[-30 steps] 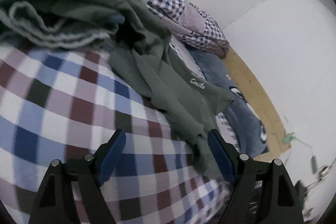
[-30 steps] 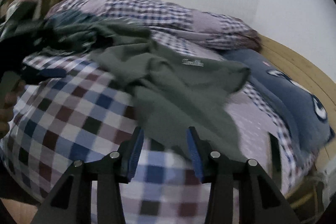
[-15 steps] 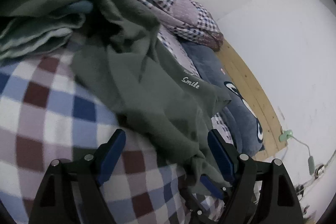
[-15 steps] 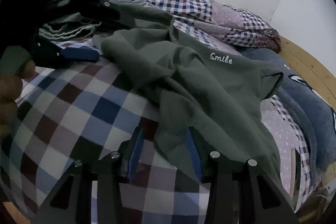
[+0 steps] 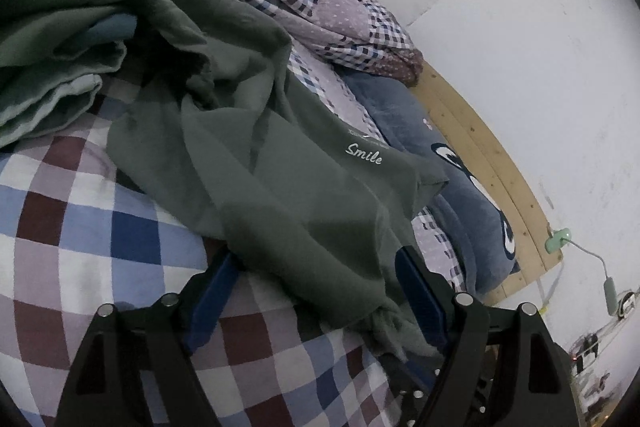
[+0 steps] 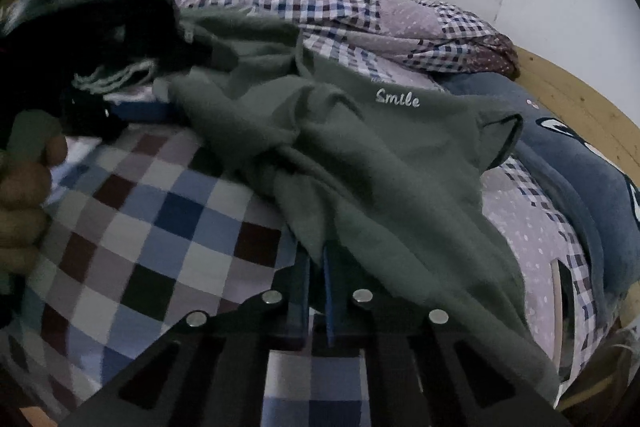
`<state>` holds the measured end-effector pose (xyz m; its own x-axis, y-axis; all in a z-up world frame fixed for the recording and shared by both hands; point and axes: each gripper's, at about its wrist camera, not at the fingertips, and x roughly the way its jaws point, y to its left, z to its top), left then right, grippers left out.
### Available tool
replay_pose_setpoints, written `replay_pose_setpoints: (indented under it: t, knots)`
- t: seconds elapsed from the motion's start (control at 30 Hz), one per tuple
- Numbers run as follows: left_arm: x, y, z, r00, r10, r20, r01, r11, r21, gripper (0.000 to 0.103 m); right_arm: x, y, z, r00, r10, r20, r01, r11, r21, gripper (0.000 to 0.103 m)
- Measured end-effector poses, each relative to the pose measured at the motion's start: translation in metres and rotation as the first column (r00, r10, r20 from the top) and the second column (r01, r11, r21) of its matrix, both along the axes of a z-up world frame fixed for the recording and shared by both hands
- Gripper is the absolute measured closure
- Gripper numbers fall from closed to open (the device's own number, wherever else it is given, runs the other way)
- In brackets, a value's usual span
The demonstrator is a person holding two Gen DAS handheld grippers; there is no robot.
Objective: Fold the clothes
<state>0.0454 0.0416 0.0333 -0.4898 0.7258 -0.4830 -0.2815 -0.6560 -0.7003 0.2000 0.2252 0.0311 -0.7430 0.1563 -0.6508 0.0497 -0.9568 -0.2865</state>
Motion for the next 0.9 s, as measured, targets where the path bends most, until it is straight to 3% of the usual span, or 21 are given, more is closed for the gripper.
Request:
replay_pose_setpoints:
  t: [0.03, 0.13, 0.27, 0.37, 0.6, 0.9]
  knots:
    - [-0.001, -0.001, 0.0, 1.0, 0.007, 0.01, -0.007, 1.0, -0.006, 0.033, 0.002, 0.0, 0.002, 1.0, 0.002, -0.004, -0.002, 1.0, -0.007, 0.099]
    - [-0.007, -0.005, -0.006, 0.997, 0.021, 0.068, -0.02, 1.0, -0.017, 0.073, 0.007, 0.0, 0.01, 1.0, 0.007, -0.016, -0.007, 1.0, -0.026, 0.099]
    - [-0.01, -0.01, -0.01, 0.995, 0.025, 0.098, -0.027, 0.999, 0.024, 0.089, 0.014, 0.0, 0.02, 0.999, 0.015, -0.03, -0.016, 0.999, -0.051, 0.1]
    - [-0.009, -0.013, -0.004, 0.997, 0.025, 0.074, -0.028, 0.999, 0.036, 0.095, 0.019, -0.003, 0.024, 0.999, 0.026, -0.03, -0.027, 0.998, -0.058, 0.1]
    - [-0.005, -0.026, 0.03, 0.999, 0.028, -0.021, -0.026, 0.994, 0.107, 0.097, 0.034, -0.005, 0.046, 0.997, 0.058, -0.06, -0.062, 0.995, -0.076, 0.101]
    - [0.006, -0.049, 0.074, 0.991, 0.024, -0.13, 0.017, 0.951, 0.307, 0.097, 0.055, 0.022, 0.091, 0.986, -0.01, -0.165, -0.022, 0.981, -0.193, 0.101]
